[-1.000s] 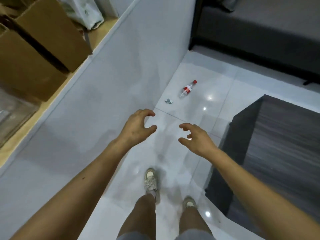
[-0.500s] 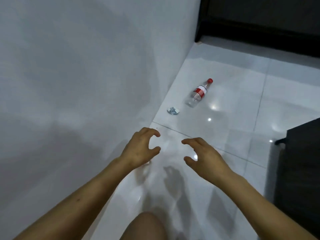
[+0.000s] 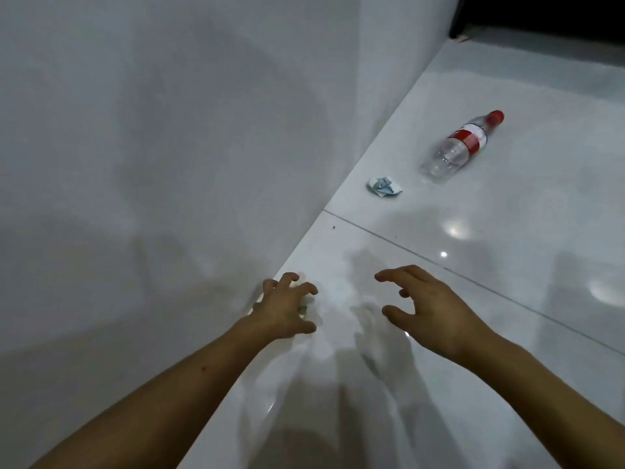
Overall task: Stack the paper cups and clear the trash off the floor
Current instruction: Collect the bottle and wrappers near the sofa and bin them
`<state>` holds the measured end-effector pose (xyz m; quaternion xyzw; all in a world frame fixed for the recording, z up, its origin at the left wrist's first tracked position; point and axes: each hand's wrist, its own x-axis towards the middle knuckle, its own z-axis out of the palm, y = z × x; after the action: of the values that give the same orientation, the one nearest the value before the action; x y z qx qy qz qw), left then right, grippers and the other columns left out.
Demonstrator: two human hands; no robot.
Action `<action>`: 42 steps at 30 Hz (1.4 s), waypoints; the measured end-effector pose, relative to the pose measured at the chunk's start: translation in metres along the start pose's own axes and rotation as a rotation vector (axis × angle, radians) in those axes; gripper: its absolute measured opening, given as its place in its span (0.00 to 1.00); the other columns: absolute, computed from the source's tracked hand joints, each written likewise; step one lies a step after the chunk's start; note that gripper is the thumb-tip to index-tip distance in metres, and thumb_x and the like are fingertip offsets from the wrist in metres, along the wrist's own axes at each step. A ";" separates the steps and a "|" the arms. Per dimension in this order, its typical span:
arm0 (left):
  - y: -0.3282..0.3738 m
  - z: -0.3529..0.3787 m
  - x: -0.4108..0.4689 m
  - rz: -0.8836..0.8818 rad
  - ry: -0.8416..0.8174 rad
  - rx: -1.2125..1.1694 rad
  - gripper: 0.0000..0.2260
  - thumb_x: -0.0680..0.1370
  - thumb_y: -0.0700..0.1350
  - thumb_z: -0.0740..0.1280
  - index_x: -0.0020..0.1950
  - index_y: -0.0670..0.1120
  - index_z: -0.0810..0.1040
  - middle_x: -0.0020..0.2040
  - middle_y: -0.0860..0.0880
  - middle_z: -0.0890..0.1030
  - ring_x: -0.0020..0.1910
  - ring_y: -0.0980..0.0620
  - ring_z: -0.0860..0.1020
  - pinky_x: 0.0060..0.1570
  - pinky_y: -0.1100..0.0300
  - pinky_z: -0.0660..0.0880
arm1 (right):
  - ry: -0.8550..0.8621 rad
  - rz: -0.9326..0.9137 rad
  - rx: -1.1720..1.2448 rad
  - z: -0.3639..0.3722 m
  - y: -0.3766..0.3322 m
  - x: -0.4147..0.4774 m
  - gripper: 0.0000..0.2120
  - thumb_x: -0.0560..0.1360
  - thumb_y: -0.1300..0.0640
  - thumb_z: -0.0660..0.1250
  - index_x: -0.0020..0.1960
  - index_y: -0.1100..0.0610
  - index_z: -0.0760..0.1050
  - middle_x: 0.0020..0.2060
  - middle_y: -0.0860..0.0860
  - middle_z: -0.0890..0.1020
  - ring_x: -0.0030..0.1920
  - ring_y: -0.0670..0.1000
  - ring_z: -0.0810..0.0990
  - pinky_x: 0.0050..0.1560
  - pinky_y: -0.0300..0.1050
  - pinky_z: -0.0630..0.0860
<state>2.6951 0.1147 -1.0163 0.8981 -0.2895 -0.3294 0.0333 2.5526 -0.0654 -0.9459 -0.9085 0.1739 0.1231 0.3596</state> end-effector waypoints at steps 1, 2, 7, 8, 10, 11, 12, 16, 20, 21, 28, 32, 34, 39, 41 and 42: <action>-0.005 0.006 0.004 -0.018 -0.045 0.022 0.28 0.69 0.52 0.72 0.67 0.57 0.67 0.74 0.49 0.57 0.72 0.42 0.55 0.69 0.51 0.62 | -0.001 0.007 -0.004 0.005 0.002 0.003 0.22 0.76 0.53 0.63 0.68 0.46 0.64 0.67 0.44 0.67 0.58 0.48 0.75 0.54 0.36 0.69; -0.009 0.011 0.006 -0.027 -0.078 0.037 0.27 0.70 0.50 0.71 0.67 0.56 0.67 0.74 0.48 0.56 0.72 0.41 0.54 0.69 0.53 0.60 | 0.001 0.014 -0.005 0.009 0.004 0.005 0.21 0.76 0.53 0.63 0.68 0.46 0.64 0.67 0.44 0.67 0.57 0.48 0.76 0.54 0.36 0.70; -0.022 0.037 0.016 -0.017 0.088 -0.009 0.16 0.73 0.35 0.62 0.57 0.51 0.74 0.69 0.51 0.62 0.67 0.42 0.55 0.61 0.55 0.67 | -0.017 0.008 -0.031 0.036 0.020 0.011 0.20 0.76 0.52 0.63 0.67 0.46 0.66 0.66 0.43 0.68 0.60 0.46 0.74 0.50 0.33 0.67; -0.023 0.039 0.016 -0.009 0.125 -0.007 0.15 0.73 0.33 0.61 0.54 0.49 0.75 0.67 0.51 0.63 0.65 0.42 0.56 0.59 0.54 0.68 | -0.021 0.008 -0.034 0.041 0.023 0.012 0.20 0.76 0.52 0.63 0.67 0.46 0.66 0.66 0.43 0.68 0.59 0.46 0.74 0.50 0.34 0.67; -0.024 0.038 0.021 0.026 0.152 0.045 0.12 0.73 0.33 0.61 0.51 0.47 0.76 0.64 0.50 0.66 0.60 0.43 0.59 0.58 0.52 0.70 | -0.029 0.027 -0.033 0.048 0.026 0.016 0.20 0.76 0.53 0.63 0.67 0.46 0.67 0.66 0.44 0.69 0.59 0.47 0.74 0.51 0.35 0.69; -0.026 0.035 0.024 0.046 0.148 0.072 0.12 0.73 0.33 0.61 0.51 0.46 0.76 0.63 0.50 0.67 0.59 0.42 0.61 0.57 0.52 0.70 | -0.034 0.039 -0.032 0.050 0.027 0.019 0.20 0.76 0.53 0.63 0.67 0.46 0.67 0.66 0.45 0.69 0.59 0.47 0.74 0.52 0.35 0.70; -0.027 0.031 0.026 0.070 0.144 0.089 0.12 0.73 0.32 0.61 0.51 0.45 0.77 0.62 0.49 0.68 0.58 0.42 0.63 0.57 0.53 0.70 | -0.038 0.047 -0.033 0.050 0.026 0.022 0.19 0.76 0.53 0.63 0.67 0.47 0.67 0.66 0.45 0.69 0.59 0.48 0.74 0.52 0.35 0.70; -0.024 0.003 0.034 0.194 0.196 0.002 0.14 0.69 0.29 0.62 0.49 0.42 0.80 0.63 0.46 0.72 0.56 0.42 0.75 0.54 0.60 0.69 | -0.045 0.056 -0.037 0.040 0.014 0.033 0.19 0.76 0.53 0.63 0.66 0.47 0.68 0.66 0.45 0.69 0.56 0.46 0.75 0.50 0.34 0.68; -0.004 -0.036 0.037 0.247 0.287 -0.114 0.17 0.68 0.27 0.58 0.49 0.42 0.79 0.68 0.46 0.70 0.60 0.43 0.73 0.54 0.62 0.69 | -0.033 0.050 -0.084 0.008 -0.004 0.046 0.19 0.76 0.52 0.63 0.66 0.47 0.68 0.66 0.45 0.69 0.57 0.46 0.75 0.50 0.34 0.67; 0.003 -0.046 0.038 0.249 0.296 -0.136 0.18 0.68 0.26 0.58 0.50 0.42 0.79 0.69 0.47 0.69 0.61 0.44 0.72 0.53 0.63 0.68 | -0.028 0.054 -0.098 -0.003 -0.009 0.048 0.19 0.76 0.53 0.63 0.66 0.48 0.68 0.66 0.45 0.69 0.57 0.47 0.76 0.50 0.34 0.67; 0.039 -0.114 0.047 0.355 0.306 -0.189 0.20 0.69 0.27 0.57 0.52 0.45 0.78 0.70 0.50 0.67 0.62 0.48 0.72 0.45 0.73 0.59 | -0.011 0.189 -0.205 -0.080 -0.021 0.075 0.19 0.76 0.53 0.63 0.67 0.49 0.67 0.67 0.48 0.69 0.54 0.50 0.77 0.54 0.42 0.72; 0.061 -0.130 0.085 0.350 0.343 -0.212 0.20 0.68 0.26 0.56 0.51 0.44 0.78 0.69 0.49 0.68 0.61 0.47 0.72 0.46 0.70 0.61 | 0.042 0.254 -0.196 -0.094 0.000 0.115 0.22 0.76 0.54 0.62 0.69 0.51 0.64 0.68 0.51 0.68 0.53 0.50 0.75 0.52 0.41 0.71; 0.073 -0.130 0.112 0.351 0.349 -0.226 0.20 0.67 0.26 0.56 0.50 0.44 0.79 0.68 0.49 0.69 0.61 0.46 0.73 0.50 0.68 0.65 | 0.070 0.238 -0.179 -0.090 0.017 0.141 0.24 0.76 0.53 0.63 0.70 0.50 0.62 0.68 0.51 0.66 0.53 0.51 0.76 0.52 0.42 0.72; 0.099 -0.129 0.167 0.328 0.364 -0.261 0.20 0.68 0.25 0.57 0.48 0.44 0.79 0.68 0.47 0.70 0.62 0.45 0.73 0.59 0.56 0.72 | 0.108 0.222 -0.066 -0.063 0.058 0.198 0.27 0.75 0.53 0.64 0.71 0.51 0.60 0.70 0.52 0.65 0.61 0.55 0.73 0.58 0.46 0.73; 0.102 -0.126 0.178 0.325 0.365 -0.270 0.20 0.67 0.25 0.56 0.47 0.43 0.80 0.67 0.46 0.71 0.60 0.45 0.74 0.58 0.56 0.73 | 0.108 0.218 -0.017 -0.053 0.067 0.215 0.27 0.74 0.54 0.64 0.71 0.52 0.61 0.69 0.53 0.65 0.62 0.56 0.72 0.59 0.47 0.73; 0.101 -0.123 0.180 0.310 0.359 -0.269 0.20 0.67 0.24 0.56 0.47 0.43 0.80 0.66 0.46 0.72 0.59 0.45 0.75 0.57 0.57 0.73 | 0.111 0.214 -0.004 -0.050 0.070 0.221 0.27 0.74 0.54 0.64 0.71 0.52 0.61 0.69 0.53 0.65 0.62 0.56 0.72 0.58 0.47 0.73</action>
<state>2.8312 -0.0833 -0.9979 0.8745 -0.3665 -0.1916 0.2532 2.7298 -0.1980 -1.0307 -0.8910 0.2891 0.1106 0.3323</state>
